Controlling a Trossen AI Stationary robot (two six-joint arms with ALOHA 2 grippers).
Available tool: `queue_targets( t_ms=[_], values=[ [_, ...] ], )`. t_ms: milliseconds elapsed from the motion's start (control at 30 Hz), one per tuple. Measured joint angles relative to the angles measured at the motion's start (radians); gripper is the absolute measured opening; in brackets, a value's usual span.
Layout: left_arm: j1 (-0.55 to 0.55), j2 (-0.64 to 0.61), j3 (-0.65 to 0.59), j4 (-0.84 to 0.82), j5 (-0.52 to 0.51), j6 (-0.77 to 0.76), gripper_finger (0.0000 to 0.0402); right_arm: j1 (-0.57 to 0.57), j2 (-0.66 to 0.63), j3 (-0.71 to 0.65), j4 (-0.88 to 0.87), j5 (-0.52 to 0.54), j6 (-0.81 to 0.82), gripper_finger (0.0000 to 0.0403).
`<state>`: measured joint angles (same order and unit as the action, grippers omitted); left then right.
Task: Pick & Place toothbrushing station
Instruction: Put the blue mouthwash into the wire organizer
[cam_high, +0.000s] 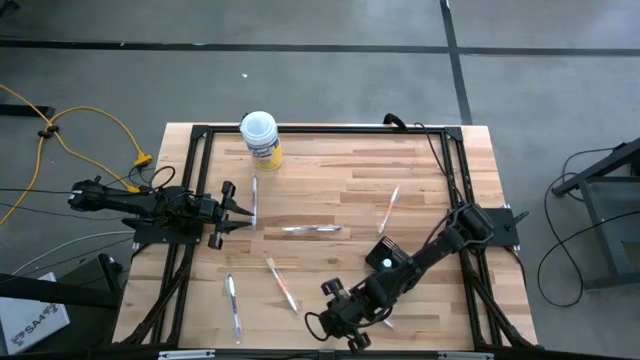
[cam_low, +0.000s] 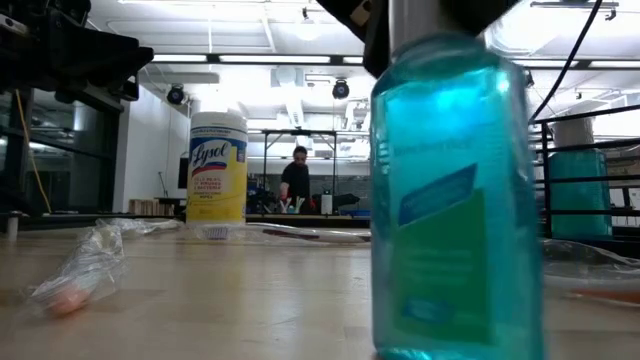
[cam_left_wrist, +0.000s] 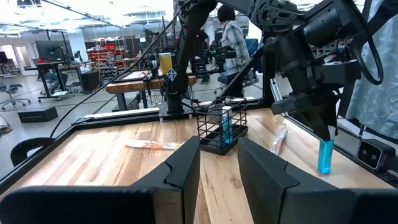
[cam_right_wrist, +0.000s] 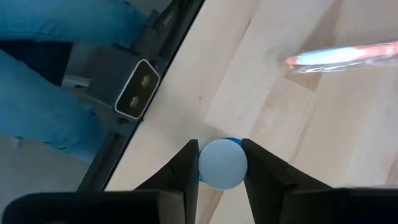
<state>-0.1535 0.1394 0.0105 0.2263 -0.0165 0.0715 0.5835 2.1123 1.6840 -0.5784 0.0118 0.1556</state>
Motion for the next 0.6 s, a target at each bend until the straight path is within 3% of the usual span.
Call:
queue_targets(
  t_ms=[400, 600],
  values=[
    [0.000, 0.000, 0.000, 0.000, 0.000, 0.000, 0.0103, 0.013, -0.067, 0.000, -0.047, 0.110, 0.035, 0.0091],
    [0.000, 0.000, 0.000, 0.000, 0.000, 0.000, 0.0103, 0.015, -0.140, 0.000, -0.178, 0.170, 0.115, 0.0091]
  ],
)
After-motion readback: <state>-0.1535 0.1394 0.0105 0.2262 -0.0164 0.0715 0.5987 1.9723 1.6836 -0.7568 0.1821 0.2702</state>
